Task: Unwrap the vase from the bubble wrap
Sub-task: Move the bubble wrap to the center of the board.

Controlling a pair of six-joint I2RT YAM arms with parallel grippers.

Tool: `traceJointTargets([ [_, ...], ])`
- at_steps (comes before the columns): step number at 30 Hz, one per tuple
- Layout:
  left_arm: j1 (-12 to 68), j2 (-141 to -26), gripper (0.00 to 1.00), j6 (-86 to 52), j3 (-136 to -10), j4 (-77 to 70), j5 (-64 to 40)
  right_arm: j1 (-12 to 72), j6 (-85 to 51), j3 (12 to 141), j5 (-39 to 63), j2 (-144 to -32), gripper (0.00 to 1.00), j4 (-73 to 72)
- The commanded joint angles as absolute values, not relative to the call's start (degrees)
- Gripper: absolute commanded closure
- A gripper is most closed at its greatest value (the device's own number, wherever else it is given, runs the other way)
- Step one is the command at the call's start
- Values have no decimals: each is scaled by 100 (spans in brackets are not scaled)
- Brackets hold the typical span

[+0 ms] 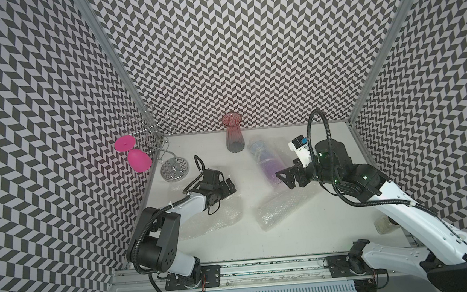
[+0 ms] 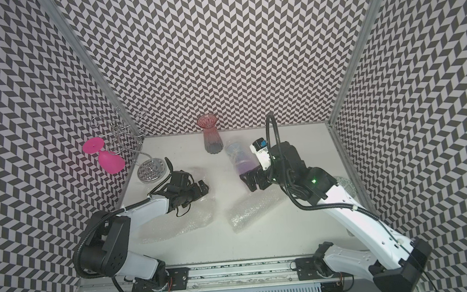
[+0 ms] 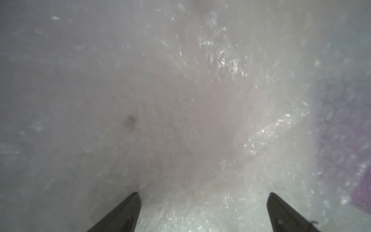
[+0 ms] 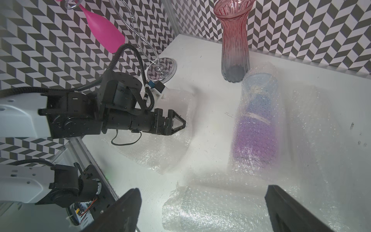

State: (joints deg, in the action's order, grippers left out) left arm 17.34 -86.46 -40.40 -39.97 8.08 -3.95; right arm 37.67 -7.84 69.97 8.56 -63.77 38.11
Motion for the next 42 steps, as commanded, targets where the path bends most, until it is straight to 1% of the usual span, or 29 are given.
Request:
traceJointTargets([
  [1,1412,-8868,1,-3986,-3797,1826,-44,3735,-582,6999,882,-6092,1,3472],
  [7,974,-8838,2,-3565,-3906,2081,89,3735,-565,6949,784,-5946,1,3479],
  [12,965,-8814,2,-3130,-4260,2451,453,3728,-591,6943,760,-5923,1,3457],
  [16,1192,-8891,2,-2911,-4633,2768,708,3727,-646,6938,790,-5935,1,3411],
  [23,1428,-8515,2,-3081,-4629,2901,628,3732,-727,6997,747,-5899,1,3453],
  [24,1530,-8448,2,-3093,-4663,2959,668,3727,-728,6994,735,-5891,1,3467],
  [28,2353,-8400,2,-3304,-4924,3276,1070,3730,-767,6920,726,-5849,1,3496],
  [32,2869,-8365,2,-3742,-4786,3090,898,3733,-875,6743,795,-5777,1,3491],
  [37,2950,-8248,2,-4036,-4300,2707,538,3732,-989,6577,810,-5674,1,3567],
  [42,2690,-7978,3,-3974,-3826,2537,390,3734,-1139,6365,845,-5562,1,3632],
])
